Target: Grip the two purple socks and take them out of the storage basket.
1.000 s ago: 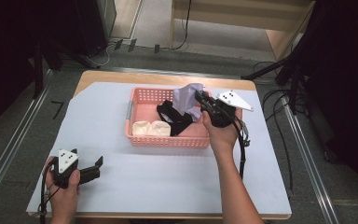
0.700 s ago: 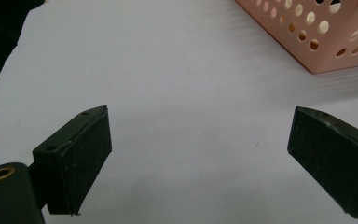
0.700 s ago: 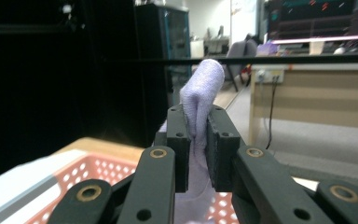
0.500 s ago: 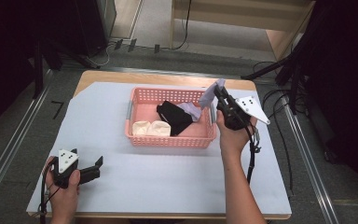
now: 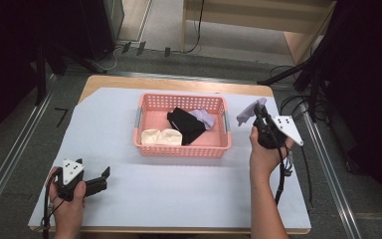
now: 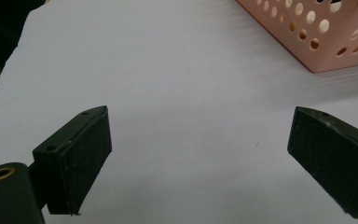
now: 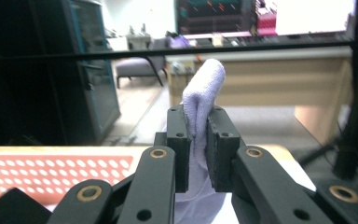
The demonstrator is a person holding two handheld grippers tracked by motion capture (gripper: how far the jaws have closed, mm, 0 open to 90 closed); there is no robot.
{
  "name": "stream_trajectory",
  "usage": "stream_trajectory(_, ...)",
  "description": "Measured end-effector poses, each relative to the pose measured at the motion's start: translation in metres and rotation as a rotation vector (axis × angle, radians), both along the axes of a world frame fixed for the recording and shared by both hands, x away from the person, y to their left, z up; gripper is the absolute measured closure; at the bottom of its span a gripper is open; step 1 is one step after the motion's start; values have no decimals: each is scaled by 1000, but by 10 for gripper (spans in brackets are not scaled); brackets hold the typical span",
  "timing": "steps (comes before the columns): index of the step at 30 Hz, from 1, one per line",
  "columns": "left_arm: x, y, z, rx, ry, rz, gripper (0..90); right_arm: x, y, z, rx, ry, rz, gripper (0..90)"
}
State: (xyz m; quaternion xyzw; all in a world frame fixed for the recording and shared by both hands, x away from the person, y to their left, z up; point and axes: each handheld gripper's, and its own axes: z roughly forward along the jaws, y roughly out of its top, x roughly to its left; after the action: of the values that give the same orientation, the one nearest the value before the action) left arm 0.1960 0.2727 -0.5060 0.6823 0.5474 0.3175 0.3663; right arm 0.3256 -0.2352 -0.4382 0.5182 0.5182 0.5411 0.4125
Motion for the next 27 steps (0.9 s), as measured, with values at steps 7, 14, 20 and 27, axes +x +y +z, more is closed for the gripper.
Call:
stream_trajectory(7, 0, 0, 0, 0, -2, -2, 66, -2, 1, -6, 40, 33, -22, 537)
stream_trajectory(14, 0, 0, 0, 0, 0, -2, 66, 6, 30, -1, 0, 66, 85, 546)
stream_trajectory(20, 0, 0, 0, -3, -2, 0, 66, 21, 66, -1, -28, 145, 197, 555)
stream_trajectory(27, 0, 1, 0, -13, 0, -2, 66, 46, 96, -8, -90, 371, 254, 607)
